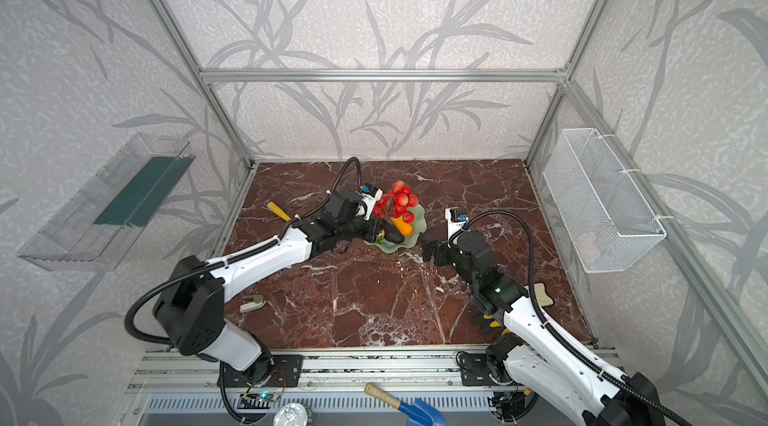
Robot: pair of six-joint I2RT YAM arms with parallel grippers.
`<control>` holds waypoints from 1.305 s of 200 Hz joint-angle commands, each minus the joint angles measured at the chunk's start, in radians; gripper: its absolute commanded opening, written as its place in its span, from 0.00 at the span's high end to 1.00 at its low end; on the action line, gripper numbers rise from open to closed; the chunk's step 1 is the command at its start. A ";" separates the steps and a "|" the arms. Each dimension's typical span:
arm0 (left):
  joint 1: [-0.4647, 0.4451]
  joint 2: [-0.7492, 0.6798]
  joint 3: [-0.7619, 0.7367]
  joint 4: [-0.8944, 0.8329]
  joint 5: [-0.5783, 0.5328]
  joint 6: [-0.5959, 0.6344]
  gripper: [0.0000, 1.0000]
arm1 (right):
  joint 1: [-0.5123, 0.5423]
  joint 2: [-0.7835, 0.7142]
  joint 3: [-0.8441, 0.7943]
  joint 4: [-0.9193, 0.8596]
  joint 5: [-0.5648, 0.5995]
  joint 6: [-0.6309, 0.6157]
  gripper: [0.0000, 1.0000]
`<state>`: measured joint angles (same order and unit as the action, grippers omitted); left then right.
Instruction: Place and organize the fake fruits in the fruit bowl
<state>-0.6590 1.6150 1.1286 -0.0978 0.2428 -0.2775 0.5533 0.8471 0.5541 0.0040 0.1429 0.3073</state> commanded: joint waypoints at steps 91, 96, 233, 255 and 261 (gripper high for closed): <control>0.001 0.120 0.106 -0.075 -0.031 0.034 0.16 | -0.071 0.026 0.010 -0.007 -0.019 -0.033 0.01; 0.001 0.102 0.102 -0.067 -0.040 0.036 0.14 | -0.072 0.027 0.012 -0.007 -0.020 -0.035 0.01; 0.050 -1.118 -0.825 0.343 -0.974 0.277 0.00 | -0.096 0.070 -0.085 0.153 0.203 -0.244 0.01; 0.114 -1.205 -0.950 0.443 -1.043 0.305 0.00 | -0.102 0.087 -0.214 0.438 0.314 -0.337 0.01; 0.143 -1.199 -0.979 0.480 -1.046 0.312 0.00 | -0.109 0.108 -0.242 0.530 0.335 -0.362 0.01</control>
<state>-0.5819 0.4538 0.2306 0.2619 -0.6556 -0.0185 0.4599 0.9230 0.4129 0.2031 0.3267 0.0772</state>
